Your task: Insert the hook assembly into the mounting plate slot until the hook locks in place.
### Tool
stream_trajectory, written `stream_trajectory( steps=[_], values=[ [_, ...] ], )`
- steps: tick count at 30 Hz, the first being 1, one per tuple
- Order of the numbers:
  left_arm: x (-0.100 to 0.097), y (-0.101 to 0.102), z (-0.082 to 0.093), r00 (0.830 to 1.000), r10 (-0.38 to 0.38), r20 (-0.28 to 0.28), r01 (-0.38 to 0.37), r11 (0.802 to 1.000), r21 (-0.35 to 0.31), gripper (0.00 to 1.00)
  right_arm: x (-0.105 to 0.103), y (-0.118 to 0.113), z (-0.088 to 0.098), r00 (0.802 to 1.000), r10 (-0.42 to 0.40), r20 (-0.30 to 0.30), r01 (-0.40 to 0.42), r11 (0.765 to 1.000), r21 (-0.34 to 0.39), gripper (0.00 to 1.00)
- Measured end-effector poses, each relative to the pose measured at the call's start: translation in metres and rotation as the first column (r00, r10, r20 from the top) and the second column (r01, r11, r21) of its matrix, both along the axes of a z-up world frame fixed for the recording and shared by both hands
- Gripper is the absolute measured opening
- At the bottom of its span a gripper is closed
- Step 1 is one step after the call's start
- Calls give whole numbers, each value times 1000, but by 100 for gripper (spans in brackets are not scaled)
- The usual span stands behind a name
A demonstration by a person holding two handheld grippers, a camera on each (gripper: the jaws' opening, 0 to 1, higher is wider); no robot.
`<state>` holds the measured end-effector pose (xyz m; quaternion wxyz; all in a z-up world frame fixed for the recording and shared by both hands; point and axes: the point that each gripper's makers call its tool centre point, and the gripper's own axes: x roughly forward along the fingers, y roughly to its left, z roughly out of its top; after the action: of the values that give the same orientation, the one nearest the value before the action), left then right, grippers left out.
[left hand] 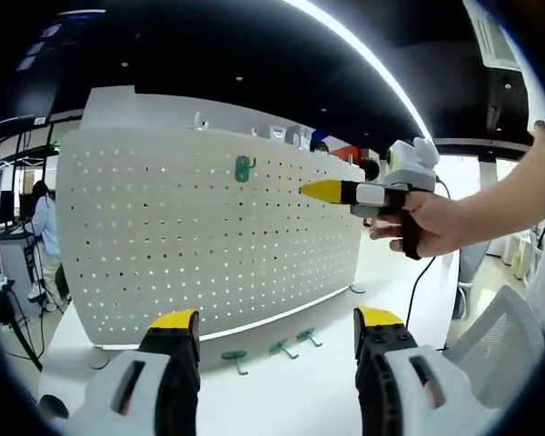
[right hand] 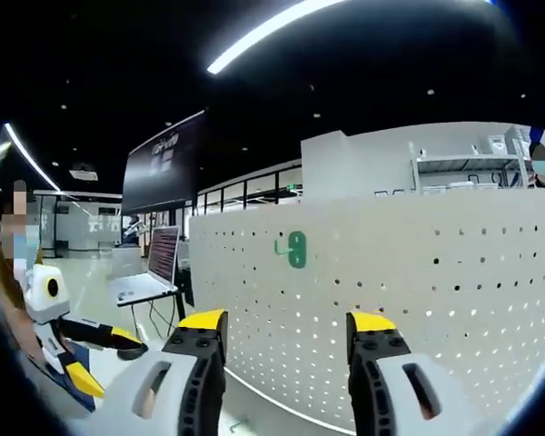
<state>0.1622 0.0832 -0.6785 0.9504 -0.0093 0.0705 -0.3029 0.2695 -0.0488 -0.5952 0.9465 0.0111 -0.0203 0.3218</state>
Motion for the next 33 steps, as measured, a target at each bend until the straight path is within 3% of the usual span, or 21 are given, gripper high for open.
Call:
stream_trajectory(
  steps=[33],
  values=[
    [-2, -4, -4, 1000, -14, -11, 14, 1000, 3, 72, -38, -35, -41, 997, -9, -78, 6, 999, -38, 54]
  ],
)
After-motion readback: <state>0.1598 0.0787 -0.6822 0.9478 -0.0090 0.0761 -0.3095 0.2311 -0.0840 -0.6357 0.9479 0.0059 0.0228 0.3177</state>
